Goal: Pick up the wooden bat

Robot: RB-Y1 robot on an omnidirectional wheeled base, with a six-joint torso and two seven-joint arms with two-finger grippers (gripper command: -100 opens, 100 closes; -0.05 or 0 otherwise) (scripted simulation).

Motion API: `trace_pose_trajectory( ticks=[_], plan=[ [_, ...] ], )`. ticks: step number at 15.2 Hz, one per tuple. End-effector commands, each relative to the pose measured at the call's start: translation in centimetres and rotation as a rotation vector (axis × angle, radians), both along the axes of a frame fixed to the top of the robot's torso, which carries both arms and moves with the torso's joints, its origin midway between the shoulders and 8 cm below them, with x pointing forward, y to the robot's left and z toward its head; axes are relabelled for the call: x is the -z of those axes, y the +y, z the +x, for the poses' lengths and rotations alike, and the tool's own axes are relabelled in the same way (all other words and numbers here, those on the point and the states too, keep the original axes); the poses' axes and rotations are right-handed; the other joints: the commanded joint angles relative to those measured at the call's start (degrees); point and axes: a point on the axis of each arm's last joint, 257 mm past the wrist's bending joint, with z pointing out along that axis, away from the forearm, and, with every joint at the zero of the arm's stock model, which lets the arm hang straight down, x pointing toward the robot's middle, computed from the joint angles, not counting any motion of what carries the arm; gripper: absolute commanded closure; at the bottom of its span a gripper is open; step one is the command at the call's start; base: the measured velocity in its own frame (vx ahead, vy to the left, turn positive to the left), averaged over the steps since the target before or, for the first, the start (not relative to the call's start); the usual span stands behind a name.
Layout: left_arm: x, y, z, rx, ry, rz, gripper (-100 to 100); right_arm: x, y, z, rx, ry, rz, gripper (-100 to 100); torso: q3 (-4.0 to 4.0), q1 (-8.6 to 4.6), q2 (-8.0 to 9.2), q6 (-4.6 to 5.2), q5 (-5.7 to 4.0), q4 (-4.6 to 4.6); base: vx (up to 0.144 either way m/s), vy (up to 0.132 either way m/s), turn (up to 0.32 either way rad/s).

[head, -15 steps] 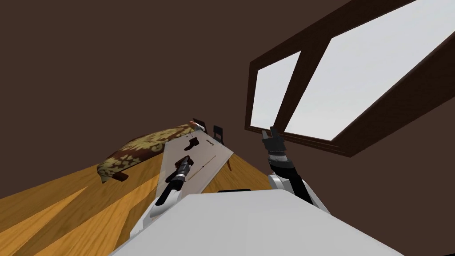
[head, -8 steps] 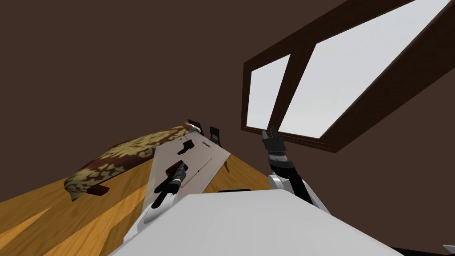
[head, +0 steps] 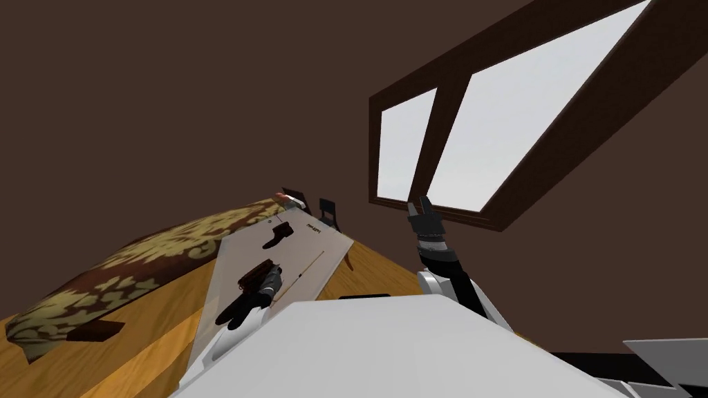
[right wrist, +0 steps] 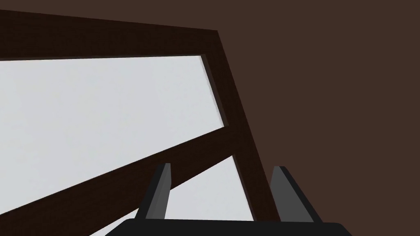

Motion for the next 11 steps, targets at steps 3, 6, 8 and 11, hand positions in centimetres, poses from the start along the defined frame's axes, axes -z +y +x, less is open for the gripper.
trace_pose_trajectory(
  ticks=[3, 6, 8, 11],
  plan=[
    [3.1, 2.5, -3.3, -0.082, 0.085, -0.045, -100, 0.0, 0.0, 0.0, 0.000, 0.000, 0.000, 0, -0.01, 0.01, -0.02, 0.01, 0.01, 0.00, 0.062, -0.022, -0.181],
    [4.6, 4.1, -5.5, -0.140, 0.134, -0.076, -100, 0.0, 0.0, 0.0, 0.000, 0.000, 0.000, 0, 0.01, 0.03, 0.04, -0.06, 0.01, -0.01, 0.046, -0.016, -0.087],
    [6.3, 5.6, -8.1, -0.203, 0.184, -0.108, -100, 0.0, 0.0, 0.0, 0.000, 0.000, 0.000, 0, -0.01, 0.02, -0.02, 0.01, 0.00, 0.00, 0.070, -0.028, -0.301],
    [8.1, 6.8, -11.1, -0.269, 0.244, -0.150, -100, 0.0, 0.0, 0.0, 0.000, 0.000, 0.000, 0, -0.05, 0.01, -0.08, -0.04, 0.00, -0.03, 0.082, -0.020, -0.159]
  ],
)
